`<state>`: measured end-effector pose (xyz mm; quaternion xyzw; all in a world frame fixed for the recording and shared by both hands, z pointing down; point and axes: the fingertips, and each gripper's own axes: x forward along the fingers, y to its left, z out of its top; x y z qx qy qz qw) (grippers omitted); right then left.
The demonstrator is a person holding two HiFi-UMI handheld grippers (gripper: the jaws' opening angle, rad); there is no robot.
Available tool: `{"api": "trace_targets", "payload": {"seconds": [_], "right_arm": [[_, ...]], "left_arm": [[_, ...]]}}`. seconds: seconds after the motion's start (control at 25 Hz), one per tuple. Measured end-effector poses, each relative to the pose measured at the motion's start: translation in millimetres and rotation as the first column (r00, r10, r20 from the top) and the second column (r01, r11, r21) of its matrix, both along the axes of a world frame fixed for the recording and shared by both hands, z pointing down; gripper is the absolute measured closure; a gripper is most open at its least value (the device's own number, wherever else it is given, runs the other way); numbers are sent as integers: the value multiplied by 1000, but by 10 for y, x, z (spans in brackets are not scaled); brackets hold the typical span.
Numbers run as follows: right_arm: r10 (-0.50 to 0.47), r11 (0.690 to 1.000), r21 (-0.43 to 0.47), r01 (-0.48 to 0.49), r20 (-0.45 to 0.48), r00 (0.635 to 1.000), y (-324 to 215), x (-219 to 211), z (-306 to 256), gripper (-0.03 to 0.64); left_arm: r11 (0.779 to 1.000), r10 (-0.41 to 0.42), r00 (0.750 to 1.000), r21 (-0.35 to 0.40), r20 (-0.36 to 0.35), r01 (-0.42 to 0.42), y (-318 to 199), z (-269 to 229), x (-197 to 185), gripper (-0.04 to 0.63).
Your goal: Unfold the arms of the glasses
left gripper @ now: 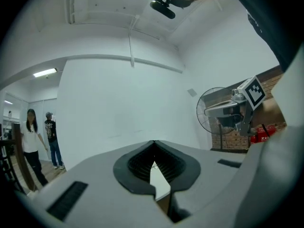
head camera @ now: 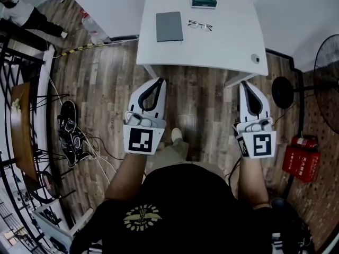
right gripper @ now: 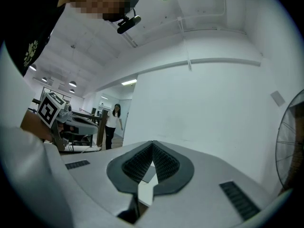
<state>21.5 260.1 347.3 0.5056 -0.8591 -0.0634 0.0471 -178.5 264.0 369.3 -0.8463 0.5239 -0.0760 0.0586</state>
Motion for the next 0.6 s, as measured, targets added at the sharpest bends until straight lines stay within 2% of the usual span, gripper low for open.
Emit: {"api": "trace_targets", "payload": {"seconds": [0.08,0.28,0.6], "right_arm": [[8,1000,5,-8,11,1000,-109,-60,-52,615],[34,999,-10,-34,13,999,-235,-90,-22,615],[55,998,-4,-55,33,998,-407,76,-52,615]], "left_arm": [[1000,7,1000,8,-7,-7,-133,-61,-54,589],[999,24,999,40,40,-26,-382,-114,-96,589],[999,36,999,18,25,-36,-590,-79,29,589]]}}
